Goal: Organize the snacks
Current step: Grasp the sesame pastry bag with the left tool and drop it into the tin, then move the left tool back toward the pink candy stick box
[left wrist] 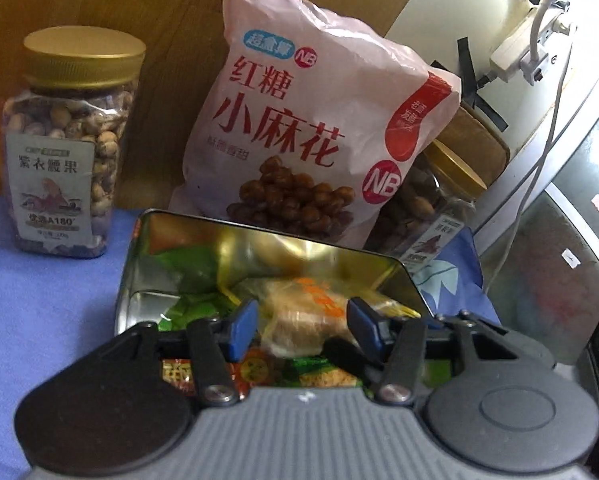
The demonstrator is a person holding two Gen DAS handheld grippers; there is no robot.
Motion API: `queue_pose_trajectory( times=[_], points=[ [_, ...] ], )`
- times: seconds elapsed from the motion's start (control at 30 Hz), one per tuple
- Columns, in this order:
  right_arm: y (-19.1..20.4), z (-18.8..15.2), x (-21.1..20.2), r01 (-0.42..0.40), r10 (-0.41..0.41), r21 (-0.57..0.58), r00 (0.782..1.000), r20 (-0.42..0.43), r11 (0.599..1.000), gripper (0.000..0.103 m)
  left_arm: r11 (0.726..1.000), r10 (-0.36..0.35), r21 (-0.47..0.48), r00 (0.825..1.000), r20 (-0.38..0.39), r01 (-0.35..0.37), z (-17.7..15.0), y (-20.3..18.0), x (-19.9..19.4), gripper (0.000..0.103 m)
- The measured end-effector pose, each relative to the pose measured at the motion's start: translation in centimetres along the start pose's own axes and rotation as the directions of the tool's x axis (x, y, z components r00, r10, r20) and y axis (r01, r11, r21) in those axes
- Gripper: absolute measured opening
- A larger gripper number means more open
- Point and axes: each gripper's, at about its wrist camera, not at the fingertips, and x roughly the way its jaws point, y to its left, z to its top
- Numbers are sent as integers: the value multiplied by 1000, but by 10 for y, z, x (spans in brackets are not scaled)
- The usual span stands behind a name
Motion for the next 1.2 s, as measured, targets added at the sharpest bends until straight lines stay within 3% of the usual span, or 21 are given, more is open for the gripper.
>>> queue_pose_trajectory(
  times=[0.13, 0.37, 0.57, 0.73, 0.77, 0.87, 1.03, 1.2],
  points=[
    [-6, 1, -13, 2, -3, 35, 999, 42, 999, 57, 1000, -5, 27, 1000, 26, 4, -3, -1, -18, 50],
    [-15, 0, -36, 37, -45, 97, 995, 86, 995, 57, 994, 95, 53, 994, 62, -98, -9, -5, -33, 52],
    [-25, -2, -32, 116, -122, 130, 992, 43, 985, 57, 972, 220, 84, 975, 23, -222, -16, -14, -25, 50],
    [-41, -9, -16, 205, -200, 127, 978, -54, 971, 57, 947, 296, 132, 955, -1, -293, -30, -37, -20, 52],
    [-49, -10, -17, 196, -188, 163, 980, -60, 967, 62, 948, 292, 133, 956, -9, -288, -33, -40, -20, 52],
    [-72, -13, -17, 181, -167, 232, 983, -79, 956, 64, 962, 257, 105, 966, -19, -254, -39, -47, -26, 52],
    [-69, -11, -19, 223, -212, 164, 974, -80, 961, 64, 970, 232, 80, 972, -33, -229, -42, -52, -29, 52],
    [-76, -15, -25, 199, -179, 231, 979, -102, 952, 64, 962, 257, 104, 966, -32, -253, -47, -55, -35, 52]
  ],
)
